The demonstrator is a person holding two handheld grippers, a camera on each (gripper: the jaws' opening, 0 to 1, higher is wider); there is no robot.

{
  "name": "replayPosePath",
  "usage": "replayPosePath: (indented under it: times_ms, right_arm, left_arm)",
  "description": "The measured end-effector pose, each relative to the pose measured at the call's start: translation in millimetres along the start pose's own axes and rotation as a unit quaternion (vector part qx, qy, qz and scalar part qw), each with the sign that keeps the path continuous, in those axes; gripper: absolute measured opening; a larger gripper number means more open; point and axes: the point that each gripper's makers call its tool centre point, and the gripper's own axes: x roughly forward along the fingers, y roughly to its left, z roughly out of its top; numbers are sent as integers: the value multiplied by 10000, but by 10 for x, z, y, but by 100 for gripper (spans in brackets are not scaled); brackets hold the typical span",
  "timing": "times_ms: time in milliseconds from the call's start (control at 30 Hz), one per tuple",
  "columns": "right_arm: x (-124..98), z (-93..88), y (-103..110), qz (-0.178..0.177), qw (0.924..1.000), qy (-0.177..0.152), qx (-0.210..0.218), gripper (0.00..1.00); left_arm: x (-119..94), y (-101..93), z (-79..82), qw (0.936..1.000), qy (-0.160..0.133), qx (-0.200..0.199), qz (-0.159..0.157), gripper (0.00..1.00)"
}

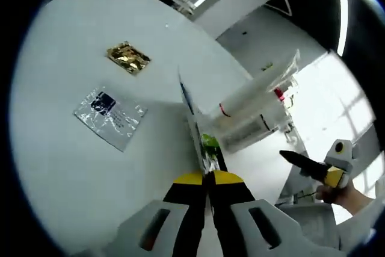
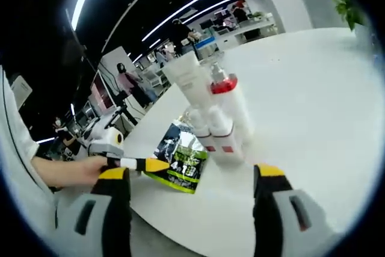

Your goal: Arrange the skincare products in the storage area until every visible bottle or jar stands upright without overlapping.

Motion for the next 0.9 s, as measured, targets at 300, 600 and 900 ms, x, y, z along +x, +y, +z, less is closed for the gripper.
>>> replayPosePath:
  times_ms: [300,600,900]
  right_arm:
    - [-10,-7,-16,-21,10000,-3,29,85]
    - [-28,-13,-15,-31,10000,-1,38,84]
    - [-51,-21,-24,-65,10000,-6,58,84]
  left_arm:
    - [7,61,-7,9975,40,578,394,3]
    - [-56,165,26,9818,254,1629,940,14]
    - [-150,228,187,9354,447,3235,1355,34]
